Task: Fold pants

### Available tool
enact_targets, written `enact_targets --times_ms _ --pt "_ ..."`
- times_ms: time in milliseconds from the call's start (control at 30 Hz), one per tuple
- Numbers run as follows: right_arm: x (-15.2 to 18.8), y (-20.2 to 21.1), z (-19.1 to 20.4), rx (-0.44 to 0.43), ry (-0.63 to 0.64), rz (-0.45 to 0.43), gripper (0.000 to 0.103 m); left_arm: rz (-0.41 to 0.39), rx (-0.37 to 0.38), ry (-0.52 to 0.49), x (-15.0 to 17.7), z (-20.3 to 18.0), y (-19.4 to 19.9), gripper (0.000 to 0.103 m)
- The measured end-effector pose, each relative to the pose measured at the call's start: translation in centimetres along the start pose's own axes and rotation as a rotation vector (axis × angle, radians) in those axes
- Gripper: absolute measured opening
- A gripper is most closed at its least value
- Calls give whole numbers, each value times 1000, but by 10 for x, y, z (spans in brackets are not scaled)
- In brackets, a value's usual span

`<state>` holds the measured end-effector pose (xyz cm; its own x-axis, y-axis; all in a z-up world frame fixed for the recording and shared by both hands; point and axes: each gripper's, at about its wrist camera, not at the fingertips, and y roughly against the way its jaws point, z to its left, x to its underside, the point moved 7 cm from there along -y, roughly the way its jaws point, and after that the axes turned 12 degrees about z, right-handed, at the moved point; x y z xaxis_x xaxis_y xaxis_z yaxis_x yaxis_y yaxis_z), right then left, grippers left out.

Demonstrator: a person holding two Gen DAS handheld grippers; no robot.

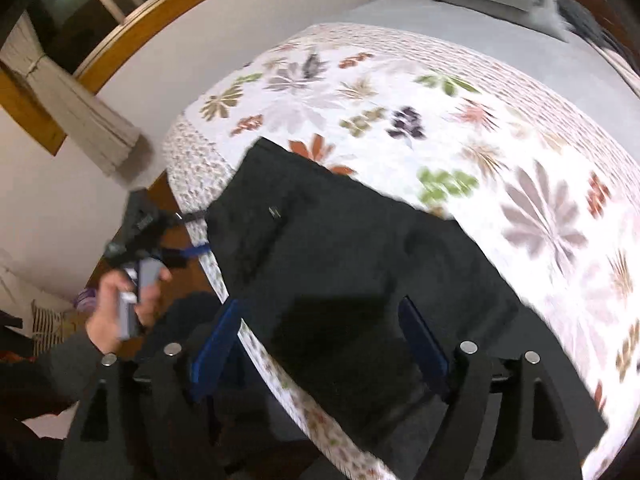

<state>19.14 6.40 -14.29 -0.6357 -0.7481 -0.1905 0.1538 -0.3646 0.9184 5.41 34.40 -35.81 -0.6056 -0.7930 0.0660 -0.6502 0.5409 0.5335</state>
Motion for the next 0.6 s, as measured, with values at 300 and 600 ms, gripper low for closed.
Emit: enact_targets --times_ms 300,600 --pt "-84 -45 26 -2 103 118 83 -77 30 55 -14 -8 -17 98" --pt "-153 -109 43 28 209 244 83 -85 -10 24 -2 -7 -7 82"
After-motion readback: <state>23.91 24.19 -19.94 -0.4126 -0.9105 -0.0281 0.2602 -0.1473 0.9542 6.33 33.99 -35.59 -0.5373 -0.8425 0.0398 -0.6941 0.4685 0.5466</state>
